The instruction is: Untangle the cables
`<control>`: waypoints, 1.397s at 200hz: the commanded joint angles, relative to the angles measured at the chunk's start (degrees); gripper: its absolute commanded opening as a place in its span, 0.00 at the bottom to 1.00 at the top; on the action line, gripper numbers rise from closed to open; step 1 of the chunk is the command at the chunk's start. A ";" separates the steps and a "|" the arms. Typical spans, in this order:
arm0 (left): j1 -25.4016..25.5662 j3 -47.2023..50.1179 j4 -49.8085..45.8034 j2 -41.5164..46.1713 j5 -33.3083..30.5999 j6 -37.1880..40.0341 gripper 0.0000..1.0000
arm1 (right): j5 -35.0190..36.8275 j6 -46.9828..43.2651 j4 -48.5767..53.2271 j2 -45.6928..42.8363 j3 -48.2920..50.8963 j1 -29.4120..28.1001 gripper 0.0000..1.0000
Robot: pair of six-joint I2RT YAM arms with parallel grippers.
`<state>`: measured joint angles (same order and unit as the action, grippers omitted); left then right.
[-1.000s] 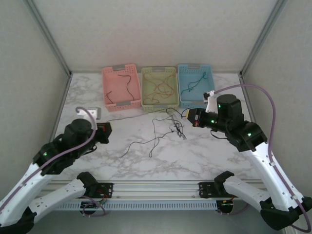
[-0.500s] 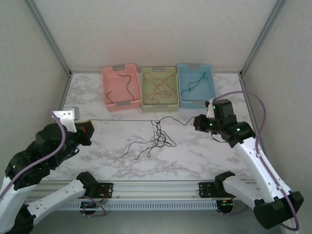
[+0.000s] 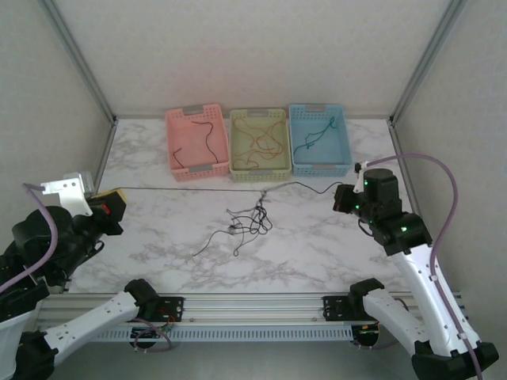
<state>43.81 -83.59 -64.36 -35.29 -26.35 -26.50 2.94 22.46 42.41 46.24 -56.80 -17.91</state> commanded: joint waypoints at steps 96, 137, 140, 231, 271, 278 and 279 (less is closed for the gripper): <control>-0.31 -0.16 -1.51 1.89 -1.61 2.21 0.00 | -21.09 0.80 -6.87 3.14 -0.33 10.25 0.00; -0.31 8.09 4.38 -1.31 7.45 1.31 0.00 | -38.24 4.61 -16.49 2.99 2.91 7.87 0.00; -0.31 8.84 5.03 -1.63 8.39 1.09 0.00 | -38.73 4.50 -16.64 3.19 2.92 7.30 0.00; -0.39 20.16 15.10 -12.06 15.62 -1.29 0.66 | -16.69 1.20 -4.58 4.18 1.08 1.55 0.00; -0.34 21.07 12.68 -11.96 13.71 -1.47 0.85 | 3.17 2.44 4.91 6.15 -1.52 1.55 0.00; -0.39 22.17 13.10 -11.83 14.14 -1.66 0.85 | 5.10 2.59 5.08 5.78 -1.14 1.51 0.00; -0.39 22.34 13.15 -11.83 14.18 -1.68 0.85 | 5.34 2.63 5.06 5.74 -1.09 1.54 0.00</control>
<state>43.77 -63.11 -50.78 -47.88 -11.86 -27.66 -6.11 24.38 41.89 52.47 -56.49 -16.16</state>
